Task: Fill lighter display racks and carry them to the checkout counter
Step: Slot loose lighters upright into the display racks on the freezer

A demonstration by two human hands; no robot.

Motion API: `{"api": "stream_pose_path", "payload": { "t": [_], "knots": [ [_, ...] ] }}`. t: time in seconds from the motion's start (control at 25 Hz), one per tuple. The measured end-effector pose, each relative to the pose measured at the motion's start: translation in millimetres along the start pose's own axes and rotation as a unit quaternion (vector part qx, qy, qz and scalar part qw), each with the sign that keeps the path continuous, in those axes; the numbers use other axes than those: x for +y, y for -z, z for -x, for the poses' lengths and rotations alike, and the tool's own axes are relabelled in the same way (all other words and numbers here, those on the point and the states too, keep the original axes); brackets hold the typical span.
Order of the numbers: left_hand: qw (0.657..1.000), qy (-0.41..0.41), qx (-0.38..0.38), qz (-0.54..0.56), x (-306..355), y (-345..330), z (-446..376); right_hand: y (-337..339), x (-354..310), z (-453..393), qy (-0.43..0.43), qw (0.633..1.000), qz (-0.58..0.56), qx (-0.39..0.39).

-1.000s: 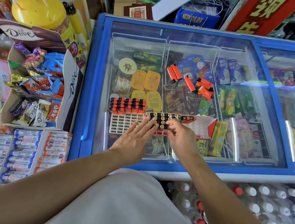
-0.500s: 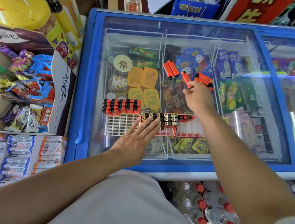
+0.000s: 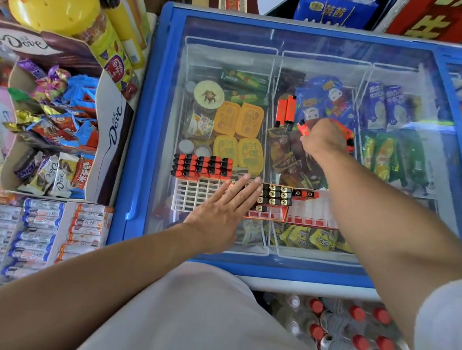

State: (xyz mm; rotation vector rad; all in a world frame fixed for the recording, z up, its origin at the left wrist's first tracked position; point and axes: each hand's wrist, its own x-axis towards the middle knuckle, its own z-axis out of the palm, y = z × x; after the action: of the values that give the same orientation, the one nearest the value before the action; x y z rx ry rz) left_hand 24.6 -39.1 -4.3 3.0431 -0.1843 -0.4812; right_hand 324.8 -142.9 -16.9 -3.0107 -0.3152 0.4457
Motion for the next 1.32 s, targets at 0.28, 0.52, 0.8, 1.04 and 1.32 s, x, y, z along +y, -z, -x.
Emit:
{"api": "stream_pose_path", "payload": {
  "t": [0.28, 0.52, 0.8, 1.04, 1.32],
  "knots": [
    [1.000, 0.010, -0.010, 0.003, 3.5, 1.1, 0.6, 56.0, 22.2, 137.5, 0.107, 0.964, -0.243, 0.019],
    [1.000, -0.001, -0.012, 0.023, 13.1, 3.8, 8.7, 25.1, 48.0, 221.7, 0.172, 0.978, -0.090, -0.073],
    [0.999, -0.012, -0.030, -0.007, 10.2, 2.7, 19.7, -21.1, 37.3, 219.9, 0.197, 0.979, -0.035, 0.044],
    [0.999, -0.007, -0.037, 0.005, 9.0, 0.0, 21.5, -28.5, 36.3, 221.4, 0.185, 0.979, -0.042, 0.076],
    [0.999, 0.008, -0.045, 0.017, 12.2, -0.3, 22.5, -29.9, 34.1, 221.5, 0.168, 0.982, -0.063, 0.063]
  ]
}}
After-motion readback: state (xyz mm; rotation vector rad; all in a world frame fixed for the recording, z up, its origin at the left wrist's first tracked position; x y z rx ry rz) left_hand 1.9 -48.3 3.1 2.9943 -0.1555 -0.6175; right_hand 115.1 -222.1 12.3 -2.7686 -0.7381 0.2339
